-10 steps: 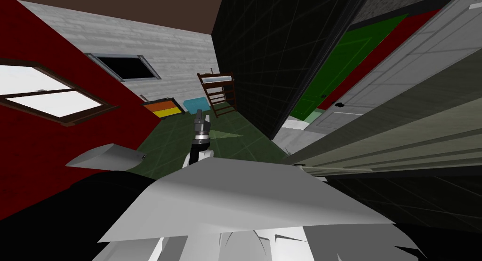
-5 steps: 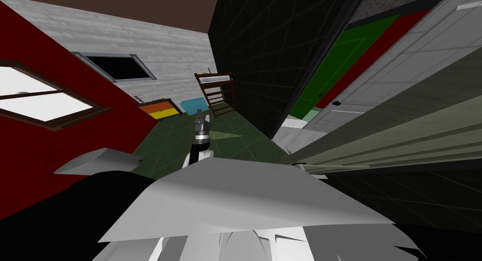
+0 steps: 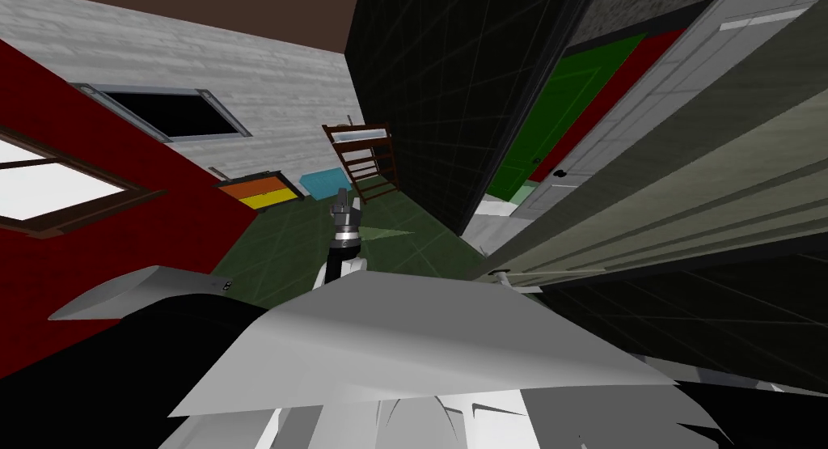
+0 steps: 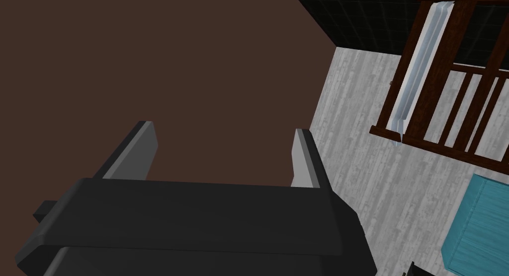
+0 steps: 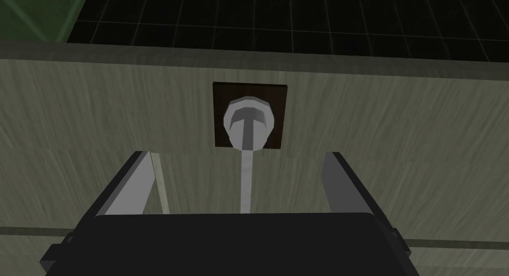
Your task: Pull the door open
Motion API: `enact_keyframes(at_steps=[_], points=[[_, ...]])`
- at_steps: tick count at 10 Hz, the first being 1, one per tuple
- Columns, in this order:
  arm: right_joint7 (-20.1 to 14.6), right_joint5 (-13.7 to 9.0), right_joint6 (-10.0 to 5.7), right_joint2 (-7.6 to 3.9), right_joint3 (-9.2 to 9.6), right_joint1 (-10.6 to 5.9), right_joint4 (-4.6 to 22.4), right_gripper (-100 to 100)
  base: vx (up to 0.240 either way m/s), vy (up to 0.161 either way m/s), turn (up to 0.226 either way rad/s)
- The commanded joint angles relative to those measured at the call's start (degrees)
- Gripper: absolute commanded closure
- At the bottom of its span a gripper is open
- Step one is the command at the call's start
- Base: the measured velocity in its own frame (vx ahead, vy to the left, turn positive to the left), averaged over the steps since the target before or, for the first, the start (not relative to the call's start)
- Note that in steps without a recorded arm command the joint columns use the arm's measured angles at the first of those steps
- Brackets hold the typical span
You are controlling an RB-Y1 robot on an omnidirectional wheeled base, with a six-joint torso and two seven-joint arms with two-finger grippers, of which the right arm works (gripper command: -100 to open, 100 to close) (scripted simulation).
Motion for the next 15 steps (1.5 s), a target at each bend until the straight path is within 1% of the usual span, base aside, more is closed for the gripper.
enact_keyframes(at_steps=[1, 2, 3, 6, 8, 15], points=[[0.2, 0.0, -1.73, 0.31, 0.36, 0.16, 0.4, -100, -0.071, -0.142, -0.065], [0.3, 0.0, -2.07, 0.35, 0.43, 0.26, 0.4, -100, -0.11, -0.163, -0.057], [0.4, 0.0, -2.68, 0.42, 0.54, 0.41, 0.3, -100, -0.155, -0.066, 0.134], [0.5, -0.1, -3.24, 0.48, 0.64, 0.53, 0.3, -100, -0.122, -0.021, 0.003], [0.5, -0.1, -3.24, 0.48, 0.64, 0.53, 0.3, -100, -0.046, -0.012, 0.012], [0.5, -0.1, -3.24, 0.48, 0.64, 0.53, 0.3, -100, 0.003, 0.001, -0.004]])
